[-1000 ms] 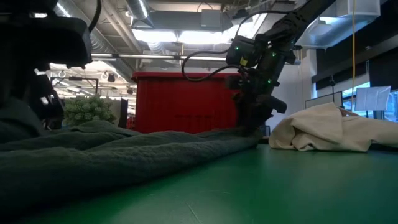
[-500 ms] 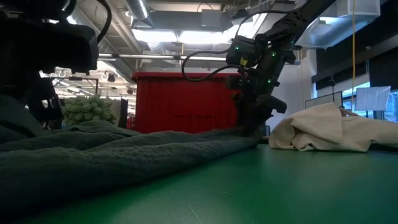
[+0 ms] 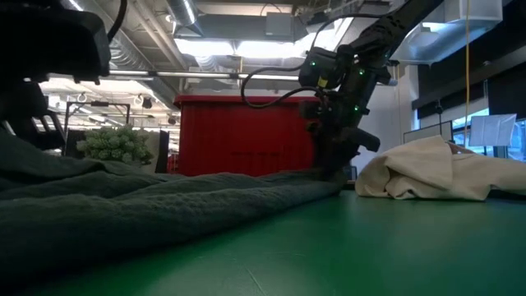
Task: Fold Laundry from Bin
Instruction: Fold the dark green polo
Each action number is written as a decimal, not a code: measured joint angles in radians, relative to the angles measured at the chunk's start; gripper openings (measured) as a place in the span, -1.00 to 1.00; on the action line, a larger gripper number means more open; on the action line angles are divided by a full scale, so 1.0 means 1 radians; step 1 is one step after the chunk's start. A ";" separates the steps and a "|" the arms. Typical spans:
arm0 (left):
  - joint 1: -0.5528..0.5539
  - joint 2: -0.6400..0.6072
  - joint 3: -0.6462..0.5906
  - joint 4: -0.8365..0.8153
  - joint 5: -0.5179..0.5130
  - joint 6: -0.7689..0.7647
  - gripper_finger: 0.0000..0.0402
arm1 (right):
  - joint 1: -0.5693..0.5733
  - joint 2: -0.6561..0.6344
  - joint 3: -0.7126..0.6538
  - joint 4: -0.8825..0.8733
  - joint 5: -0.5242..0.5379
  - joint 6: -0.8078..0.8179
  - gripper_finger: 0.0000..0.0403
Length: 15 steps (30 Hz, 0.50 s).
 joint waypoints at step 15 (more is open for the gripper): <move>-0.050 0.031 0.000 -0.020 -0.085 0.011 -0.96 | 0.000 0.000 0.000 -0.003 0.050 -0.001 -0.83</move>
